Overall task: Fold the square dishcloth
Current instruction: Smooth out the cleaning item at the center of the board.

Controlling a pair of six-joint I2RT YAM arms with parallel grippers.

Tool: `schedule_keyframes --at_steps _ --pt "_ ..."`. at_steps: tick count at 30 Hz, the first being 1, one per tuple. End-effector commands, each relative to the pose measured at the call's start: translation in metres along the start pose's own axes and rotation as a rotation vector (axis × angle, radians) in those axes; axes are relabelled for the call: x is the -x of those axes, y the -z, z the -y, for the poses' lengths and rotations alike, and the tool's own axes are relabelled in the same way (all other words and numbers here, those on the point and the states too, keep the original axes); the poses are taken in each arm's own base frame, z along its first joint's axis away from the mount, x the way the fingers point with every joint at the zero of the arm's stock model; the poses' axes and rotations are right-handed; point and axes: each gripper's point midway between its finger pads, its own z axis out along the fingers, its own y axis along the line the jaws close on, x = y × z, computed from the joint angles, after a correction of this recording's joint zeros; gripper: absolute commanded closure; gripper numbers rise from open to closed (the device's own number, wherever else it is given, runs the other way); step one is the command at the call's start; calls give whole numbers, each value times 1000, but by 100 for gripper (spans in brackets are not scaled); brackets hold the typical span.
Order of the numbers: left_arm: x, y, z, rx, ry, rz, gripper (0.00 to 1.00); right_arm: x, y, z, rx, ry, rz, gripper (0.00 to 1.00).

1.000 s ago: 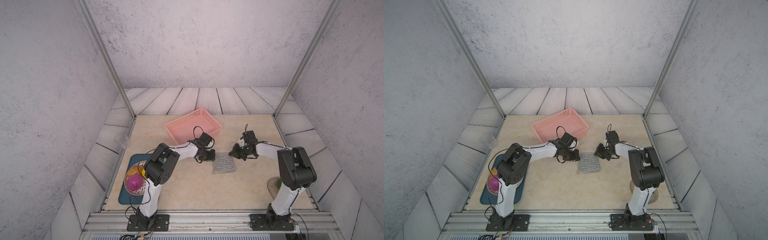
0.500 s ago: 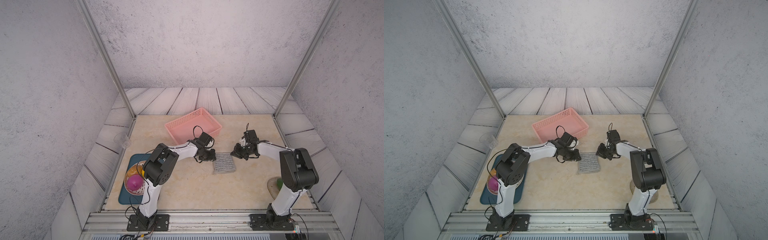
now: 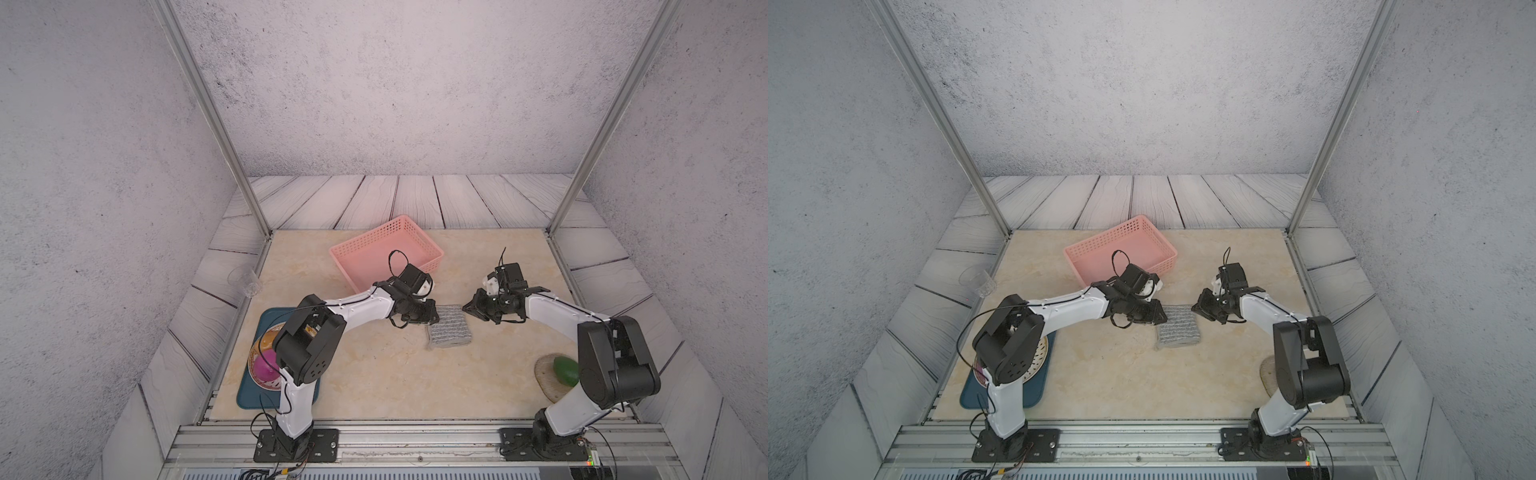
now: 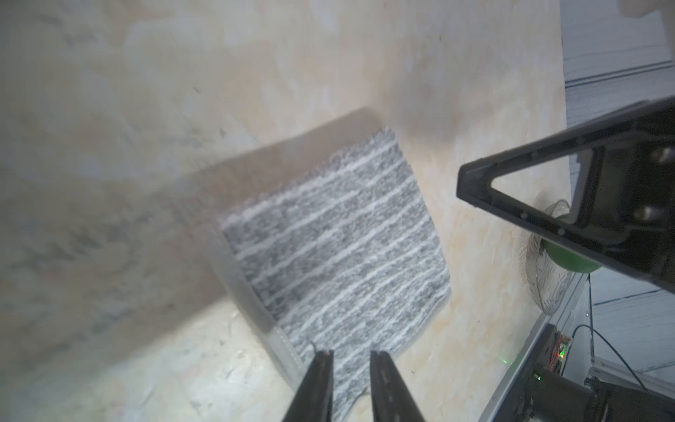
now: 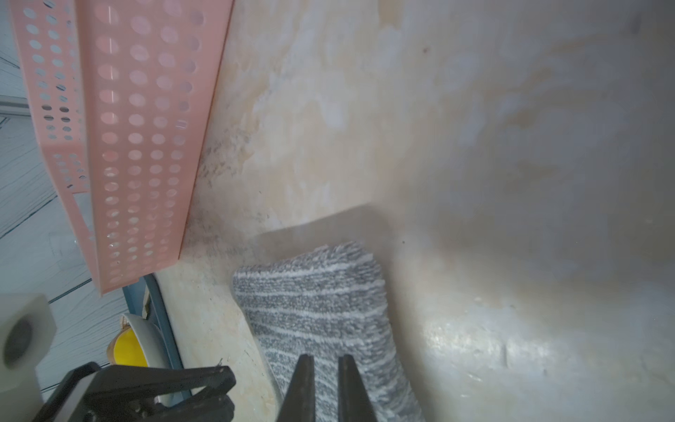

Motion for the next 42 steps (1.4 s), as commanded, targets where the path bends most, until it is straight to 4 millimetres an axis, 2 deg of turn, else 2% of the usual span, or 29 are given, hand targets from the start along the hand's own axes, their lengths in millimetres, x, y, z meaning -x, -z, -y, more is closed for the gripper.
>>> schedule_keyframes --at_steps 1,5,9,20,24,29,32,37,42 --pt "-21 -7 6 -22 -7 -61 74 -7 2 -10 61 -4 -14 87" --pt "-37 -14 5 -15 -15 -100 75 -14 -5 -7 72 -9 -36 86" --pt "-48 -20 -7 17 -4 -127 75 -17 -11 -1 65 -16 -51 86" --pt "-70 -31 -35 82 17 -180 77 -26 -38 34 -27 -88 -99 89" --pt "-75 -31 -40 93 21 -190 78 -25 -39 36 -26 -92 -102 89" --pt "-71 -27 -34 79 10 -177 77 -20 -32 27 -11 -57 -89 87" --pt "-63 -21 -23 55 0 -158 68 -15 -23 19 -13 -24 -73 85" --pt "-42 -5 2 2 -15 -106 44 0 -2 5 -35 50 -12 80" --pt "-22 21 29 -47 -40 -39 23 18 26 -6 -73 110 65 71"
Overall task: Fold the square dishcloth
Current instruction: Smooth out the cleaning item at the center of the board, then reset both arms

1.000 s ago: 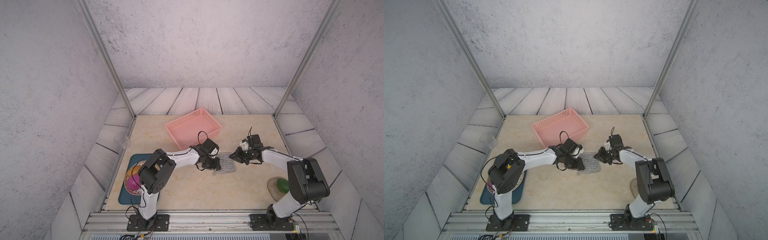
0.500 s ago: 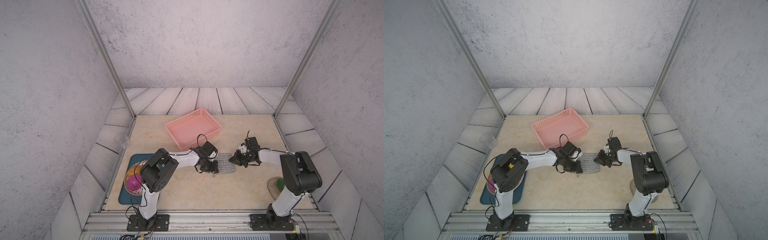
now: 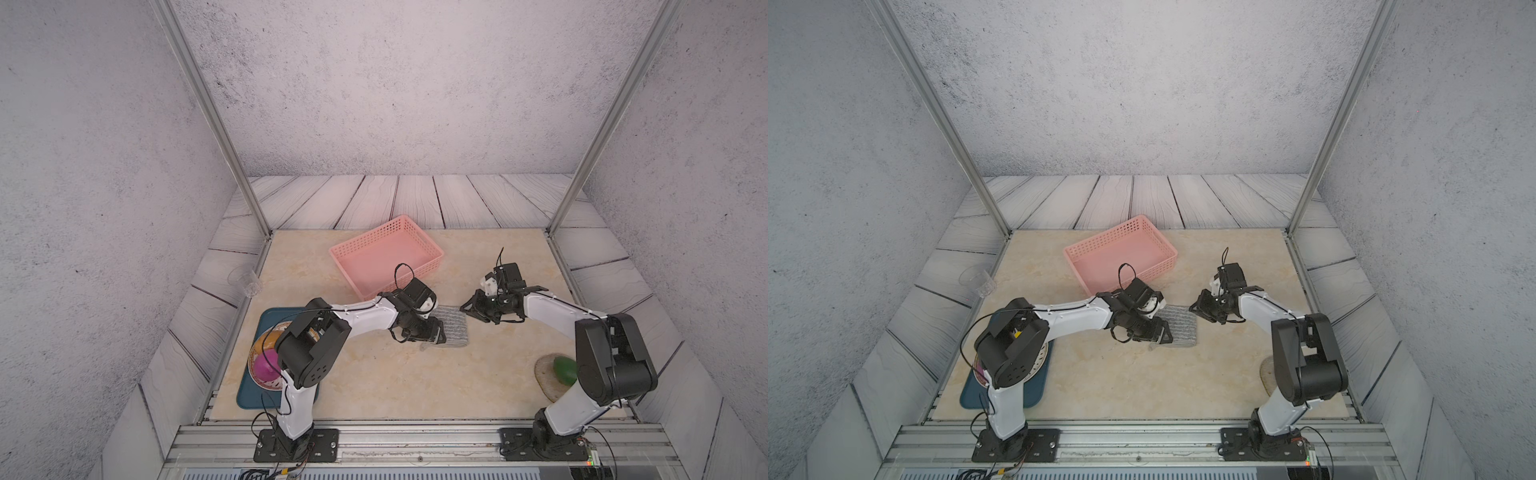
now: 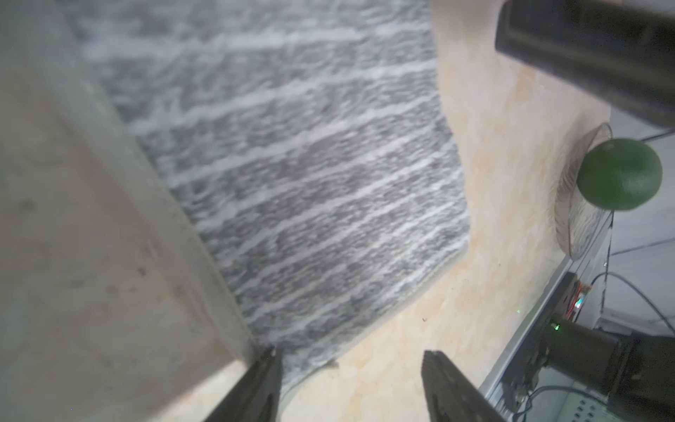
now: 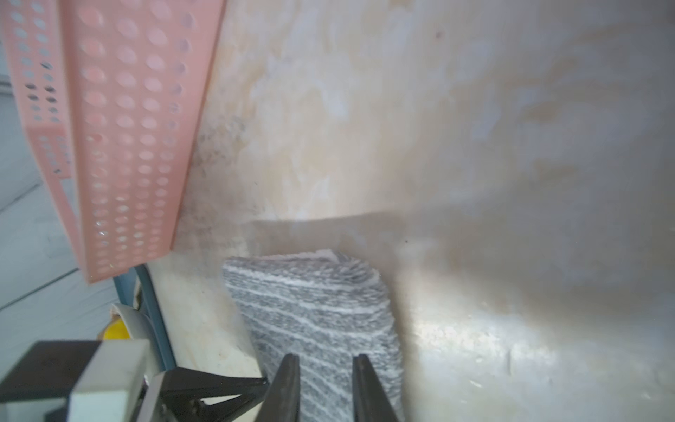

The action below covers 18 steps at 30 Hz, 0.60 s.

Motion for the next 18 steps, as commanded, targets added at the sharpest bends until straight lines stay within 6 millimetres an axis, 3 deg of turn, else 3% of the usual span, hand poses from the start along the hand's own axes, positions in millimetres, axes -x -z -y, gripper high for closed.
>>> schedule_keyframes --at_steps 1,5,9,12,13,14,18 --pt "20 36 29 -44 -36 81 18 13 27 0 -69 57 66 68" --pt "26 61 37 -34 -51 138 1 26 58 -4 -116 106 163 54" --pt "33 88 28 9 -36 212 0 36 98 -6 -186 165 285 40" --pt "37 112 12 45 3 278 0 41 135 -5 -252 194 401 28" --pt "38 118 4 64 21 296 0 42 146 -4 -274 199 437 10" --pt "39 126 -2 82 34 319 0 43 158 -4 -291 203 479 2" --pt "39 158 -38 211 99 406 0 48 200 4 -383 201 641 1"
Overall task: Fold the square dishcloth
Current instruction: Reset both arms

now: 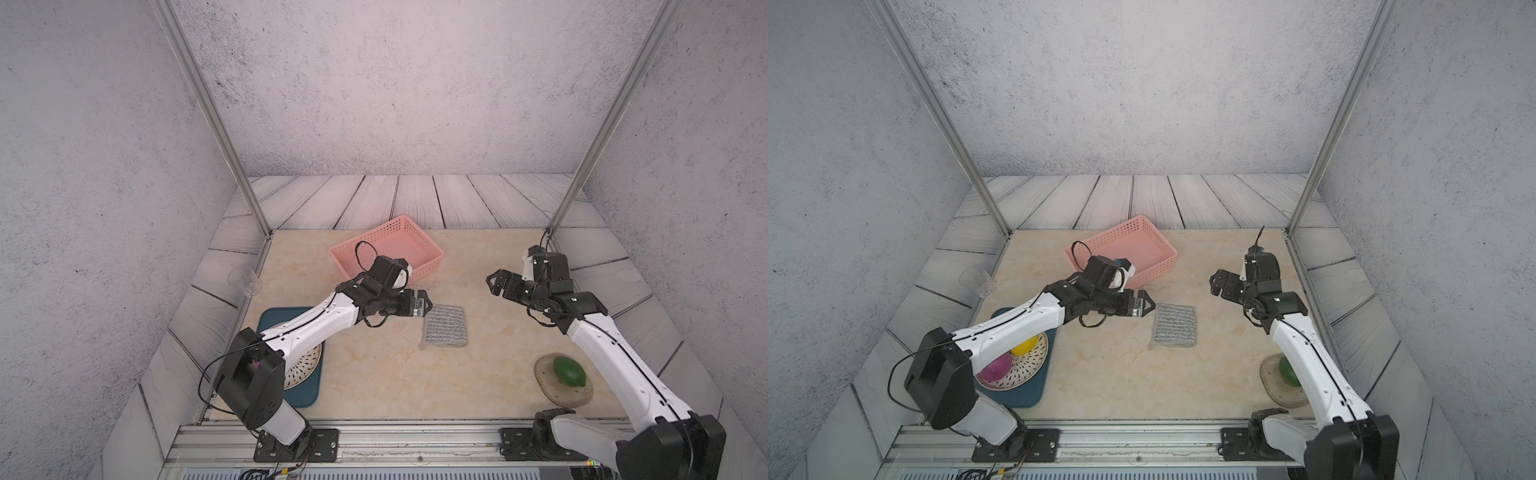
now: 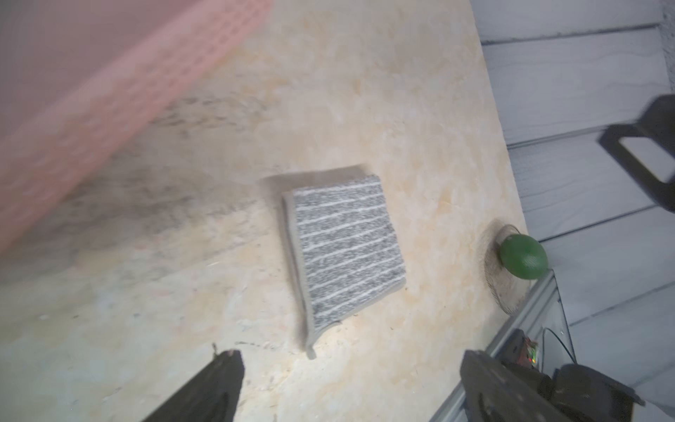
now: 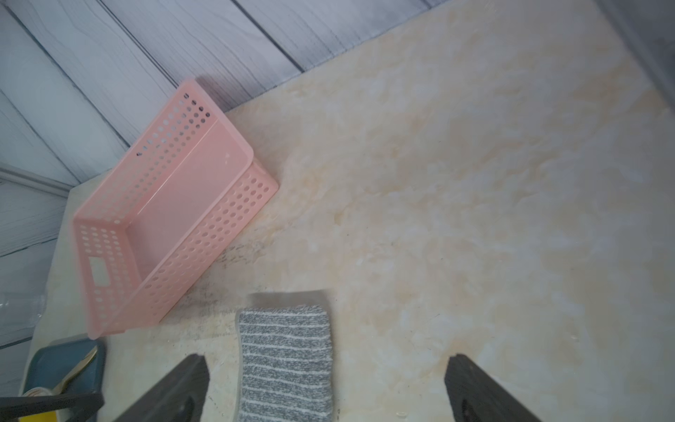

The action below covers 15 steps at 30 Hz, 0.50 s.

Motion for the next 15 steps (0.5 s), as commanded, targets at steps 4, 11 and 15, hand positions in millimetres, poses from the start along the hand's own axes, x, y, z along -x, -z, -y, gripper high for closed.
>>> schedule_keyframes --at_steps 4,11,15 --pt "15 44 -66 272 55 124 0 29 39 50 -281 28 201 1" --pt "24 76 -139 515 157 244 0 31 38 77 -411 49 308 1" --pt "26 89 -177 643 184 284 0 30 26 82 -430 101 342 1"
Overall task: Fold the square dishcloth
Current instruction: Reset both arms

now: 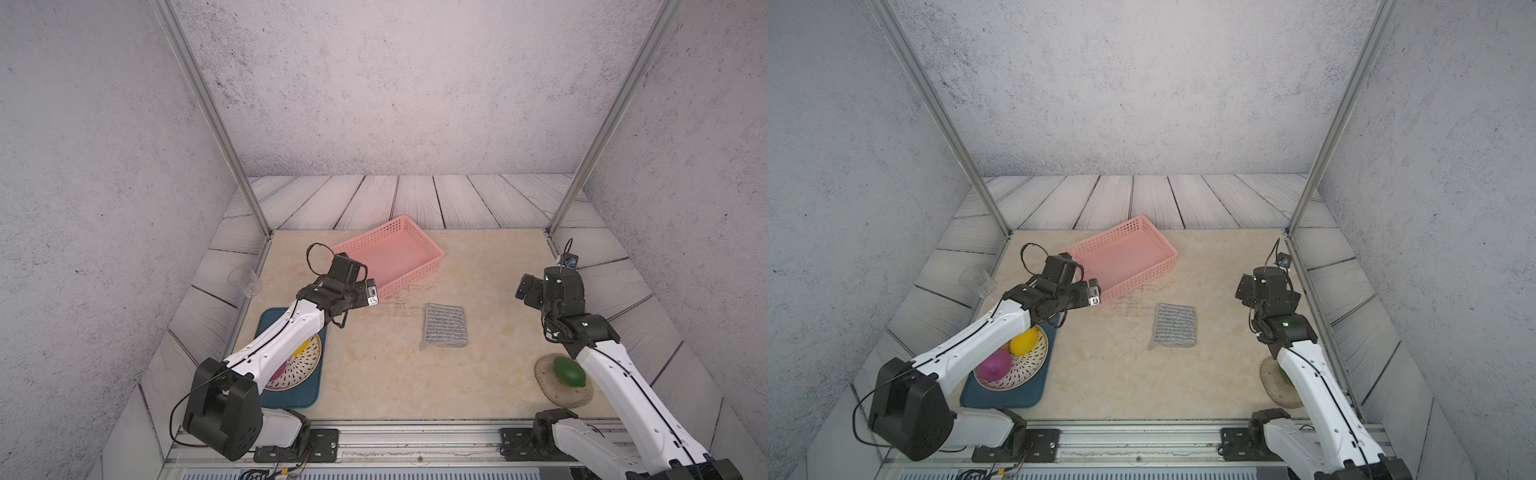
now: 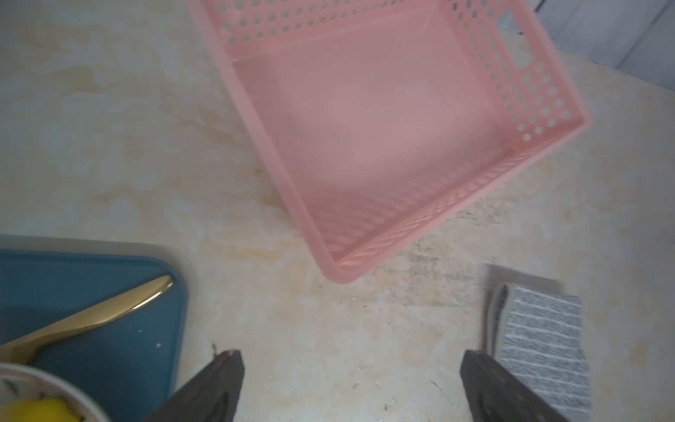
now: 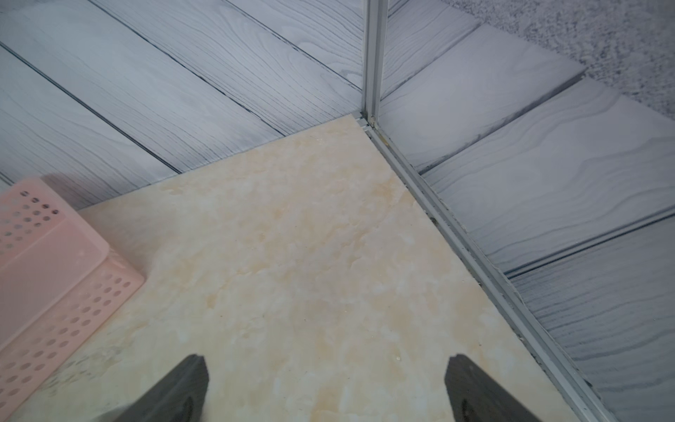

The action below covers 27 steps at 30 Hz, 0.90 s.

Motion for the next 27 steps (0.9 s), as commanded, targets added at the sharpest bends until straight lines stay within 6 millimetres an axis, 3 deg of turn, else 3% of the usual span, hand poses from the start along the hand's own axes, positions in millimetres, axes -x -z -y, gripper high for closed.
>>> schedule_keyframes --at_steps 1,7,12,19,27 --pt "9 -5 -42 168 2 55 0 11 -6 8 -54 30 89 1" --pt "29 -17 -85 323 -30 157 0 -4 -34 8 -113 97 73 1" --pt "44 -29 -105 323 -49 195 0 -16 -59 7 -113 157 90 1" --pt "60 -31 -140 365 -59 255 0 -43 -91 23 -68 87 62 1" --pt "66 -27 -162 363 -118 357 0 -58 -109 32 -21 17 57 1"
